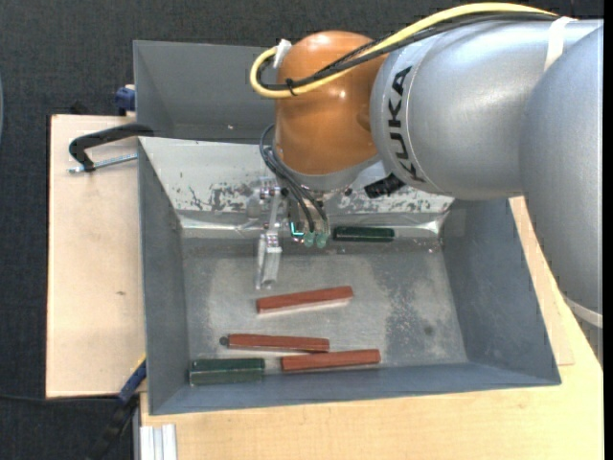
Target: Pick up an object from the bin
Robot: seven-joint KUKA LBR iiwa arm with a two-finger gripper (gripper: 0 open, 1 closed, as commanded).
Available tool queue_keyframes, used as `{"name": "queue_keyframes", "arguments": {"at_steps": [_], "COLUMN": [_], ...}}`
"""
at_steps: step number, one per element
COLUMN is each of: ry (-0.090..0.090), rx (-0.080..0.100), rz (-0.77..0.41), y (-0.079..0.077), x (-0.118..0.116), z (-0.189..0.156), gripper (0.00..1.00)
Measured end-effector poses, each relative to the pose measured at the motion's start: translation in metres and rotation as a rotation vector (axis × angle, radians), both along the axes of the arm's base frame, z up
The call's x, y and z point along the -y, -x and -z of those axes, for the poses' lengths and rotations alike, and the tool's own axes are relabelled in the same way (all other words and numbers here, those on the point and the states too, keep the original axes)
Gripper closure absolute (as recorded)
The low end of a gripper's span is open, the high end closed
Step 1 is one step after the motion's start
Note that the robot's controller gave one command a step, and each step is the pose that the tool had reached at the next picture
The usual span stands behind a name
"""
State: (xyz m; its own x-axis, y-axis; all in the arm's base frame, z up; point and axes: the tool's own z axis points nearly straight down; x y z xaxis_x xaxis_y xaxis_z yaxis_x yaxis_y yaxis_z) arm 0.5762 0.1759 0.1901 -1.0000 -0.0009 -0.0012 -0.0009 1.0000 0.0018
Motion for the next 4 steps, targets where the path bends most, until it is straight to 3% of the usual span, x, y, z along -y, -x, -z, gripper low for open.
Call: {"name": "queue_keyframes", "arguments": {"at_steps": [1, 2, 3, 4], "ry": [-0.001, 0.0, 0.001, 0.001], "rx": [0.005, -0.004, 0.004, 0.005], "rz": [-0.066, -0.246, -0.351, -0.35], "y": [0.046, 0.056, 0.065, 0.064], "x": [0.016, 0.05, 0.08, 0.08], "z": [0.046, 0.087, 0.117, 0.116], "gripper": [0.0, 0.0, 1.0, 1.0]}}
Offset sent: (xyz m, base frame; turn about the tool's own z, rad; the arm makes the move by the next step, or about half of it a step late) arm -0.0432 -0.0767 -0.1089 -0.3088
